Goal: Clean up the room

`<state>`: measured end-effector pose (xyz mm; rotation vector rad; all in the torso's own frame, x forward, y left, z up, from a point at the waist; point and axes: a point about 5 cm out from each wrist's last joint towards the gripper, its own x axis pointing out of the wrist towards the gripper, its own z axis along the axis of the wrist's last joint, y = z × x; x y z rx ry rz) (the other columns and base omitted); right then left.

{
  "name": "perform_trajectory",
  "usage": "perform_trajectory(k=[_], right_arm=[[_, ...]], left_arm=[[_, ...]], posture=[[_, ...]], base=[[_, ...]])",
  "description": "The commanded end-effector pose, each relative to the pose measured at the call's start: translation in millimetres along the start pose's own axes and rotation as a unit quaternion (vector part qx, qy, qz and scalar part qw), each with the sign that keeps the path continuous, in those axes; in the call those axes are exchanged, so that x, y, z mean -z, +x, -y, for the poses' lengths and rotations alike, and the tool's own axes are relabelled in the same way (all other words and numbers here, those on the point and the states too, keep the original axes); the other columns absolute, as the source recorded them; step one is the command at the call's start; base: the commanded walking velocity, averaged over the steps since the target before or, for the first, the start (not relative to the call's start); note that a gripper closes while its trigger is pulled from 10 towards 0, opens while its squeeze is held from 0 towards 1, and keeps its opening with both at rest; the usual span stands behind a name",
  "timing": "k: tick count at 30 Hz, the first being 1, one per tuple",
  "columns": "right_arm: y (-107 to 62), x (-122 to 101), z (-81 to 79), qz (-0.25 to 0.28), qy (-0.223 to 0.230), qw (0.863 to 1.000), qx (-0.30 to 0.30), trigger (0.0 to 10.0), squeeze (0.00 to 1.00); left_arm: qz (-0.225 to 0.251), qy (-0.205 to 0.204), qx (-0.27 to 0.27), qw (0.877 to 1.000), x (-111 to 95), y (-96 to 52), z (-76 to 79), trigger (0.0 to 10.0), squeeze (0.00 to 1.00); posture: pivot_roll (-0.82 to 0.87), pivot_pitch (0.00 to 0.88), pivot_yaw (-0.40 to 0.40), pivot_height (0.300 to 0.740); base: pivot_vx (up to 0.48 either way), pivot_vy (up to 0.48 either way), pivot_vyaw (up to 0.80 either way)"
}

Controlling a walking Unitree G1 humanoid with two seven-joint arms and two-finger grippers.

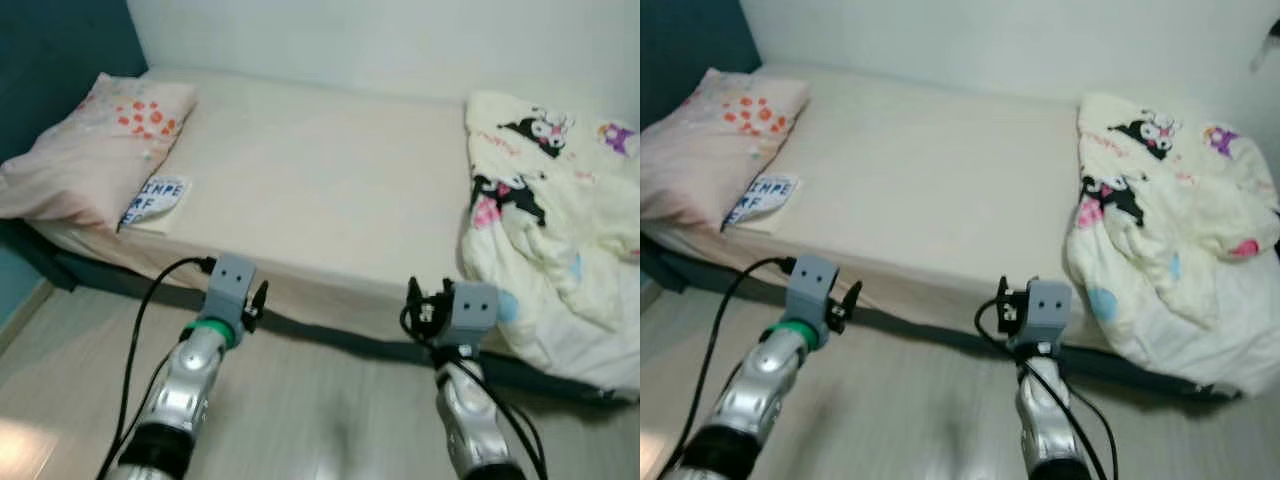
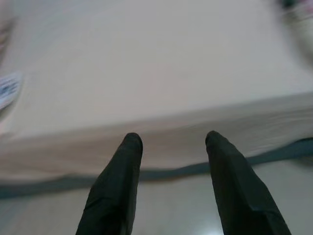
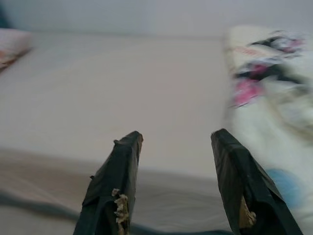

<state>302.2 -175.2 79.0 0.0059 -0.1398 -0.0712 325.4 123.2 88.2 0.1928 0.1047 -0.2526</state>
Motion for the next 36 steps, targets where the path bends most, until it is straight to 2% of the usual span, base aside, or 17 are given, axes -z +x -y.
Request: perform_trajectory(k=[1, 29, 34, 36], right_arm=[[-2.8, 3.4, -1.5, -0.006, 0.006, 1.000, 0.003, 10.0, 0.00], [-5.2, 5.8, -1.4, -0.010, 0.008, 1.000, 0.006, 10.0, 0.00], [-5.3, 5.8, -1.4, -0.010, 0.008, 1.000, 0.007, 10.0, 0.00], [-5.4, 5.8, -1.4, -0.010, 0.008, 1.000, 0.007, 10.0, 0.00]], left_arm=[[-0.011, 0.005, -0.008, 1.000, 5.6, -2.9, -7.0, 10.0, 0.00], [-0.012, 0.005, -0.006, 1.000, 5.9, -3.4, -6.8, 10.0, 0.00], [-0.014, 0.004, -0.006, 1.000, 6.2, -3.2, -6.8, 10.0, 0.00], [-0.021, -0.012, -0.010, 1.000, 7.6, -2.7, -7.8, 10.0, 0.00]], posture=[[0.02, 0.058, 0.051, 0.737], [0.02, 0.063, 0.055, 0.737], [0.02, 0.063, 0.055, 0.737], [0.02, 0.063, 0.055, 0.737]], base=[[0.000, -0.364, 0.00], [0.000, -0.337, 0.00], [0.000, -0.099, 0.00], [0.000, 0.212, 0.00]])
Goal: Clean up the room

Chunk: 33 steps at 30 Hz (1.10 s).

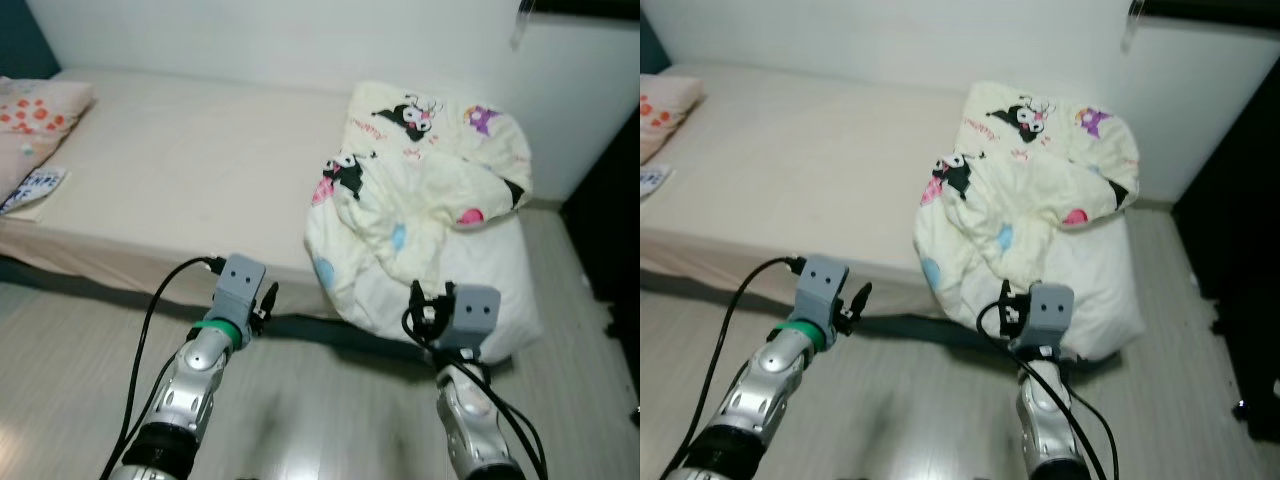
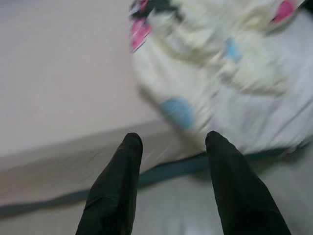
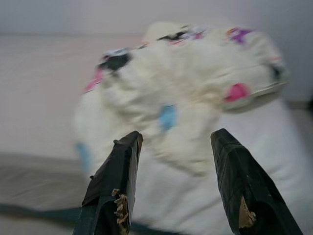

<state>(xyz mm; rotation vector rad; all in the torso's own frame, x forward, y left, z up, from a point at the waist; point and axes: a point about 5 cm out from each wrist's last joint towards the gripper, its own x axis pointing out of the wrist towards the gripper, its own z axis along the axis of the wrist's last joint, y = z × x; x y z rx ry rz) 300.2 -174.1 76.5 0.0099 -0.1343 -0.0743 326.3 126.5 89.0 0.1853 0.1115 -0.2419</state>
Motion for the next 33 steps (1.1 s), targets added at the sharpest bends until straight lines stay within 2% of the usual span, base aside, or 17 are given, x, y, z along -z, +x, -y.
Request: perform_trajectory(k=[1, 10, 14, 25, 33], right_arm=[[-2.9, 3.7, -0.4, -0.007, 0.006, 1.000, 0.006, 10.0, 0.00], [-3.4, 3.4, -0.2, -0.006, 0.006, 1.000, 0.007, 10.0, 0.00], [-3.1, 3.3, -0.4, -0.006, 0.006, 1.000, 0.007, 10.0, 0.00], [-3.1, 2.9, -0.4, -0.005, 0.007, 1.000, 0.007, 10.0, 0.00], [-3.6, 0.9, -1.2, 0.003, 0.019, 1.000, 0.008, 10.0, 0.00]], left_arm=[[-0.017, -0.008, -0.006, 1.000, 7.7, -2.6, -4.3, 10.0, 0.00], [-0.022, -0.013, -0.008, 1.000, 8.2, -2.0, -5.2, 10.0, 0.00], [-0.012, 0.004, -0.006, 1.000, 5.4, -1.5, -5.1, 10.0, 0.00], [-0.007, -0.005, -0.003, 1.000, 4.1, -1.7, -3.9, 10.0, 0.00], [-0.002, -0.011, 0.022, 1.000, 4.0, -4.2, 0.7, 10.0, 0.00]], posture=[[0.02, 0.063, 0.055, 0.737], [0.02, 0.063, 0.055, 0.737], [0.01, 0.064, 0.057, 0.737], [0.01, 0.064, 0.057, 0.737], [0.01, 0.064, 0.057, 0.737]], base=[[0.000, 0.424, 0.00], [0.000, 0.474, 0.00], [0.000, 0.000, 0.00], [0.000, 0.000, 0.00], [0.000, 0.000, 0.00]])
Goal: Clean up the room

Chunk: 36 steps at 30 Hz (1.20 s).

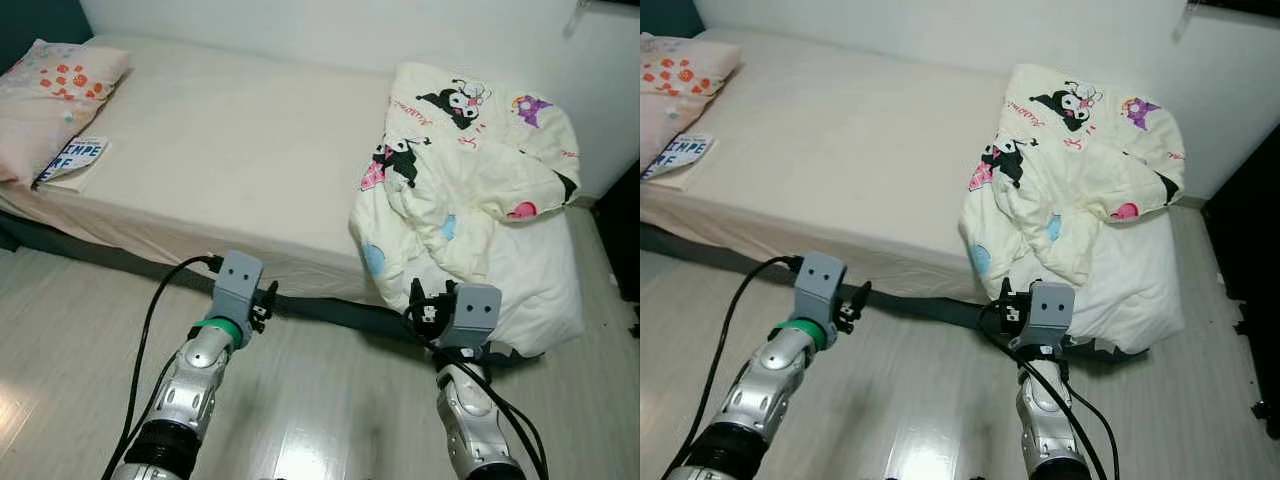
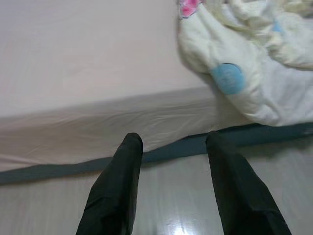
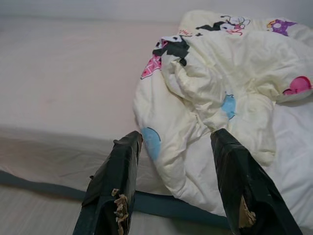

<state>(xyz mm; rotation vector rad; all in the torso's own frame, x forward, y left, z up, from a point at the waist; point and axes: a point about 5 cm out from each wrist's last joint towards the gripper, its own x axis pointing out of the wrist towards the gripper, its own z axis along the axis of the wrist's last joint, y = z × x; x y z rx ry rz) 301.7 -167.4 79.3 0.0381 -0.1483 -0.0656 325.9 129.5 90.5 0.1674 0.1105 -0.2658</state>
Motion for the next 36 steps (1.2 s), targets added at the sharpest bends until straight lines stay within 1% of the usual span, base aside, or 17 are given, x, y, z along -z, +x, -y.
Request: perform_trajectory(k=[1, 4, 10, 20, 21, 25, 28, 31, 36], right_arm=[[-5.3, 3.5, 6.0, -0.004, 0.006, 1.000, 0.012, 10.0, 0.00], [-5.5, 5.2, 7.2, -0.013, 0.000, 1.000, 0.015, 10.0, 0.00], [-4.9, 4.2, 9.1, -0.010, 0.003, 1.000, 0.019, 10.0, 0.00], [-4.4, 4.0, 9.5, -0.011, 0.002, 1.000, 0.017, 10.0, 0.00], [-4.0, 3.8, 9.5, -0.011, 0.000, 1.000, 0.016, 10.0, 0.00], [-3.7, 3.7, 9.4, -0.011, -0.001, 1.000, 0.016, 10.0, 0.00], [-3.2, 3.2, 8.9, -0.010, -0.002, 1.000, 0.014, 10.0, 0.00], [-3.1, 3.2, 8.5, -0.009, -0.003, 1.000, 0.012, 10.0, 0.00], [-3.2, 3.6, 8.5, -0.010, -0.004, 1.000, 0.012, 10.0, 0.00]], left_arm=[[-0.005, -0.003, 0.011, 1.000, 5.1, -3.0, 3.8, 10.0, 0.00], [-0.005, -0.005, 0.011, 1.000, 4.9, -3.0, 3.9, 10.0, 0.00], [-0.009, -0.020, 0.018, 1.000, 4.2, -2.3, 6.7, 10.0, 0.00], [-0.018, -0.025, 0.022, 0.999, 6.0, -2.9, 8.8, 10.0, 0.00], [-0.016, -0.018, 0.025, 0.999, 5.7, -2.7, 9.1, 10.0, 0.00], [-0.015, -0.012, 0.027, 0.999, 5.5, -2.5, 9.2, 10.0, 0.00], [0.000, -0.005, 0.016, 1.000, 3.0, -2.1, 8.2, 10.0, 0.00], [0.010, 0.002, 0.008, 1.000, 0.4, -1.5, 6.9, 10.0, 0.00], [0.010, 0.005, 0.007, 1.000, -0.3, -1.2, 6.7, 10.0, 0.00]], posture=[[0.01, 0.064, 0.057, 0.737], [0.01, 0.064, 0.057, 0.737], [0.01, 0.064, 0.057, 0.737], [0.01, 0.067, 0.057, 0.737], [0.01, 0.067, 0.057, 0.737], [0.01, 0.067, 0.057, 0.737], [0.01, 0.064, 0.055, 0.737], [0.01, 0.064, 0.055, 0.737], [0.01, 0.064, 0.055, 0.737]], base=[[0.000, 0.000, 0.00], [0.000, 0.000, 0.00], [0.000, 0.000, -0.80], [0.000, 0.000, -0.80], [0.000, 0.000, 0.00], [0.000, 0.000, 0.00], [0.000, 0.000, 0.00], [0.397, 0.000, 0.00], [0.480, 0.000, 0.00]])
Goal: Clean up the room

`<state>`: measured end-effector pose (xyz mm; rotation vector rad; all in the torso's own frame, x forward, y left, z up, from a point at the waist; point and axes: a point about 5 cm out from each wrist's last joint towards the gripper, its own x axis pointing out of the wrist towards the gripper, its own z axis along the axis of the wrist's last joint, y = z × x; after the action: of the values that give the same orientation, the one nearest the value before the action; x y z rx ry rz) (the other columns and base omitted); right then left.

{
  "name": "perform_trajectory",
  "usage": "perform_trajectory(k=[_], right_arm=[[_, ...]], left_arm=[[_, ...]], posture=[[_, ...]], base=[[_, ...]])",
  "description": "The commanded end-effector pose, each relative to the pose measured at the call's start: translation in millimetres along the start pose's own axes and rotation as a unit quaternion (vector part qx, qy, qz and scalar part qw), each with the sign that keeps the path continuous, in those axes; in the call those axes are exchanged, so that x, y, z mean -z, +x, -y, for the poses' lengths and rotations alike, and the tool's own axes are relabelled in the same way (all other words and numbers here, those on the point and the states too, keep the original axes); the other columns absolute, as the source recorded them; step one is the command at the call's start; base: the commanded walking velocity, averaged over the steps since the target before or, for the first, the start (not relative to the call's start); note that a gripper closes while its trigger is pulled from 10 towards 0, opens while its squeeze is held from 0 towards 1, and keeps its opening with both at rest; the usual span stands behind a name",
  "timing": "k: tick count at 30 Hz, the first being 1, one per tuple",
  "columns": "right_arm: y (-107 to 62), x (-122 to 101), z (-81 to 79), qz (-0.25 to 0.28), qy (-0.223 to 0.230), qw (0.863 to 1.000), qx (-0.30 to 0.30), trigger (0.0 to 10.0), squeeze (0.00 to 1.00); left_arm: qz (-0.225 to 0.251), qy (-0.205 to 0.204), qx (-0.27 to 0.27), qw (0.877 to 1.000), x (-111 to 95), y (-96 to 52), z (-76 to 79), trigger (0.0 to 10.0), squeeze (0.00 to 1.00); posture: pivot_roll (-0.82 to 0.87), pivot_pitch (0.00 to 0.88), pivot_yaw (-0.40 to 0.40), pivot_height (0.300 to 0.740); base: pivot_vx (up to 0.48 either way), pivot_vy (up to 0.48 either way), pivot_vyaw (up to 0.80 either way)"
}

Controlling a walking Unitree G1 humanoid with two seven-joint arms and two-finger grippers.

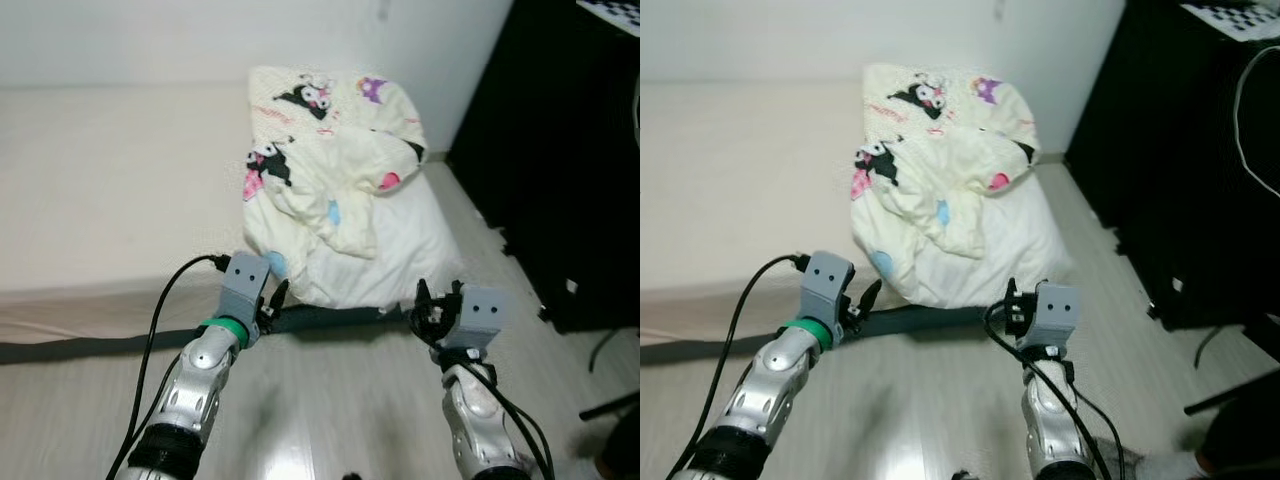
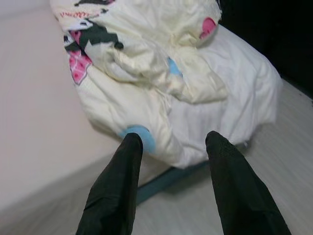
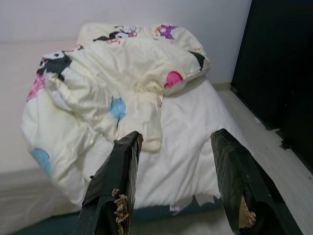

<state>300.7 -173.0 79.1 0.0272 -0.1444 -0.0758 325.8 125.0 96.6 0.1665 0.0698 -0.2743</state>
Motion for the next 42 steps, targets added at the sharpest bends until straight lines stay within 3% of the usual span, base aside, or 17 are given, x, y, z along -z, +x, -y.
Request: perform_trajectory(k=[1, 27, 37, 42], right_arm=[[-2.5, 4, 2.8, -0.009, 0.002, 1.000, 0.007, 10.0, 0.00], [-4.7, 6, 2.9, -0.013, 0.001, 1.000, 0.008, 10.0, 0.00], [-8.6, 13, 2.4, -0.035, -0.018, 0.999, -0.003, 10.0, 0.00], [-10.4, 12, 3.0, -0.029, -0.013, 0.999, 0.004, 10.0, 0.00]], left_arm=[[-0.011, 0.002, 0.005, 1.000, 6, -1.7, 3.3, 10.0, 0.00], [-0.011, 0.005, 0.005, 1.000, 8, -2.4, 4.4, 10.0, 0.00], [-0.024, 0.007, 0.017, 1.000, 15, -6.5, 4.8, 10.0, 0.00], [-0.036, 0.012, 0.015, 0.999, 22, -8.3, 3.7, 10.0, 0.00]], posture=[[0.01, 0.064, 0.055, 0.737], [0.00, 0.067, 0.054, 0.737], [0.00, 0.068, 0.055, 0.737], [0.00, 0.071, 0.056, 0.712]], base=[[0.480, 0.000, 0.00], [0.445, 0.000, 0.00], [0.028, 0.000, 0.00], [0.000, 0.000, 0.00]])
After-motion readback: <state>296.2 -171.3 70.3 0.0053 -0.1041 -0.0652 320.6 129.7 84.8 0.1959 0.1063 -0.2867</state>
